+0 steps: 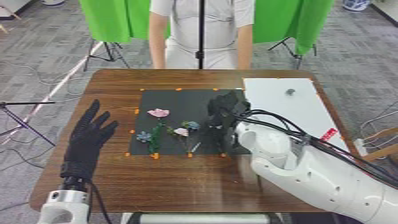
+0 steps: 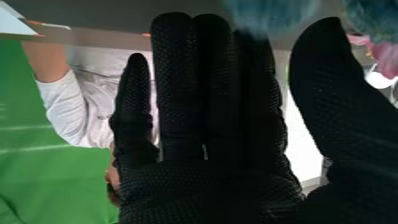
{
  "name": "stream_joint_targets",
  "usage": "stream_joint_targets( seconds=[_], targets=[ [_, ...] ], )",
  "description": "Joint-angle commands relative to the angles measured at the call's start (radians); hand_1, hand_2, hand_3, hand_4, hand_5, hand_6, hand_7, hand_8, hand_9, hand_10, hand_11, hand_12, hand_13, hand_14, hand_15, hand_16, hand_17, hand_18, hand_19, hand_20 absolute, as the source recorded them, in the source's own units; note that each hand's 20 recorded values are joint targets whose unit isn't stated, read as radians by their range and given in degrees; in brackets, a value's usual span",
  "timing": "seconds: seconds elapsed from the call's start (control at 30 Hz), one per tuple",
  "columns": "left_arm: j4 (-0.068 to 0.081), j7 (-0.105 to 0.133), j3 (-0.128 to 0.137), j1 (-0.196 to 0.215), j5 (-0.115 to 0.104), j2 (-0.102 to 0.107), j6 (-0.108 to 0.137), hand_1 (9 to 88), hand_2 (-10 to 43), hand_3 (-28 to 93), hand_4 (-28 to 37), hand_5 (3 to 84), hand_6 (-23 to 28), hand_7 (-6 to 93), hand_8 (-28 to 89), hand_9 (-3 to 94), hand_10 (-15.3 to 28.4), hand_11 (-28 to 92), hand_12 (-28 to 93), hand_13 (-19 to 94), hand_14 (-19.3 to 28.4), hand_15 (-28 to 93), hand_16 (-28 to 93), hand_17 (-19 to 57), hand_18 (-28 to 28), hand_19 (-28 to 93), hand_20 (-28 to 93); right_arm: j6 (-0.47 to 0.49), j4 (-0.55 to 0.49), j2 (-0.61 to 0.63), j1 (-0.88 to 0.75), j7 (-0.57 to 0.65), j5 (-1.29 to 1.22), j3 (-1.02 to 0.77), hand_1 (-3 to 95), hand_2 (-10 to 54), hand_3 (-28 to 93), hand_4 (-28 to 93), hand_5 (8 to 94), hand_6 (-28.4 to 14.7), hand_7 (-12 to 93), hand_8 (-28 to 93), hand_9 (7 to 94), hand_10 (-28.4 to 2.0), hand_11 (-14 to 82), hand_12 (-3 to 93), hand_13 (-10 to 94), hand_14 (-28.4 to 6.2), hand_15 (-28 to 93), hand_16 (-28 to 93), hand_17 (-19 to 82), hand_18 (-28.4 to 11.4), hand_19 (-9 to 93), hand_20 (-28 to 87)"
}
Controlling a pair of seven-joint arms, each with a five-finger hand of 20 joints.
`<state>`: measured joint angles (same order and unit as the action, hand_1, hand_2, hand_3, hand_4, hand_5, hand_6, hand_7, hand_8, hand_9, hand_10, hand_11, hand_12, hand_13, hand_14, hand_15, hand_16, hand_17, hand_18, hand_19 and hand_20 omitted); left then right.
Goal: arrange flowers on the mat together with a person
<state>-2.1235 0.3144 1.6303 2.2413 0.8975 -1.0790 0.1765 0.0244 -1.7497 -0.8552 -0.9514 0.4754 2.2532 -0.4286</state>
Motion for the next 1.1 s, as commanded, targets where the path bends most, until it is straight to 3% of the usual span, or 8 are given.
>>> stream_joint_targets(
  seconds=[0.03,0.3,0.43,0.53,0.7,0.87,1.03,1.1],
  targets=[
    [-0.002,0.005,-0.001,0.020,-0.002,0.003,0.009,23.8,3.2,77,-25.9,23.5,-3.0,13.1,-10,26.0,11.0,7,13,23,18.1,21,0,-9.7,28.2,48,-3,0.024,-0.042,0.018,0.018,-0.003,0.010,-0.032,39.5,-9.5,71,-27,61.7,5.1,20,-14,67.0,-10.4,30.2,18.6,60,-7.5,56,17,18,-19.5,63,36],
    [-0.005,0.011,0.003,0.019,0.001,0.011,0.011,23.5,3.0,77,-26.2,23.6,-3.0,13.1,-10,25.9,10.9,7,13,23,18.1,21,0,-9.8,28.2,48,-3,-0.004,-0.156,0.060,-0.140,-0.023,-0.294,-0.308,34.7,-9.0,69,-25,60.5,4.0,18,-14,64.2,-11.4,27.0,17.4,58,-9.2,54,16,19,-20.8,61,35],
    [-0.009,0.010,0.017,0.027,0.011,0.011,0.004,22.3,3.1,76,-26.9,24.4,-3.1,12.7,-10,26.5,11.2,7,13,23,18.1,20,0,-9.8,28.3,48,-3,0.030,-0.252,0.082,-0.338,-0.091,-0.581,-0.603,27.0,2.7,69,-25,56.0,1.6,16,-13,58.2,-13.9,19.8,16.0,52,-13.6,44,14,17,-23.6,48,27],
    [-0.015,0.010,0.026,0.039,0.020,0.009,0.002,21.3,3.5,75,-27.6,24.2,-4.5,12.3,-10,26.8,11.2,7,13,23,18.1,20,0,-10.0,28.2,48,-3,0.118,-0.299,0.053,-0.493,-0.130,-0.844,-0.827,23.3,6.0,69,-25,52.3,0.7,14,-11,53.2,-15.3,15.5,15.7,46,-16.8,36,15,13,-25.1,42,24],
    [-0.018,0.020,0.022,0.048,0.029,0.010,-0.001,20.7,3.4,75,-28.1,23.7,-5.5,11.9,-10,26.8,10.9,7,13,23,18.0,20,0,-10.3,28.2,48,-3,0.133,-0.330,0.007,-0.733,-0.255,-1.324,-1.050,16.6,13.2,69,-24,40.9,-0.9,9,-8,41.6,-16.4,7.7,16.7,34,-20.4,18,21,7,-25.9,34,18],
    [-0.022,0.016,0.021,0.055,0.041,-0.004,-0.014,20.3,3.3,75,-28.2,23.7,-5.6,11.7,-10,26.5,10.5,6,13,23,17.9,19,1,-10.3,28.1,47,-3,0.138,-0.356,-0.079,-0.869,-0.331,-1.382,-1.108,14.0,16.4,70,-24,35.9,0.0,6,-7,36.3,-16.3,3.4,17.0,28,-20.7,7,27,3,-25.8,30,14],
    [-0.024,0.013,0.018,0.056,0.040,-0.020,-0.002,20.2,3.4,75,-28.3,23.6,-5.6,11.6,-10,26.5,10.4,6,13,23,17.9,19,1,-10.4,28.0,47,-3,0.045,-0.401,-0.143,-0.980,-0.394,-1.378,-1.120,11.3,17.3,70,-25,30.2,1.6,5,-7,32.4,-15.8,2.2,17.2,25,-20.7,4,29,3,-25.3,28,14],
    [-0.027,0.005,0.018,0.062,0.056,-0.030,0.003,20.3,3.5,75,-28.3,23.6,-5.5,11.6,-10,26.5,10.5,6,14,23,17.8,19,1,-10.4,28.0,47,-2,0.046,-0.420,-0.175,-1.025,-0.403,-1.347,-1.136,10.0,18.0,69,-25,27.5,2.4,4,-6,30.7,-15.2,1.7,17.3,24,-20.6,4,29,2,-25.0,27,13]
  ],
)
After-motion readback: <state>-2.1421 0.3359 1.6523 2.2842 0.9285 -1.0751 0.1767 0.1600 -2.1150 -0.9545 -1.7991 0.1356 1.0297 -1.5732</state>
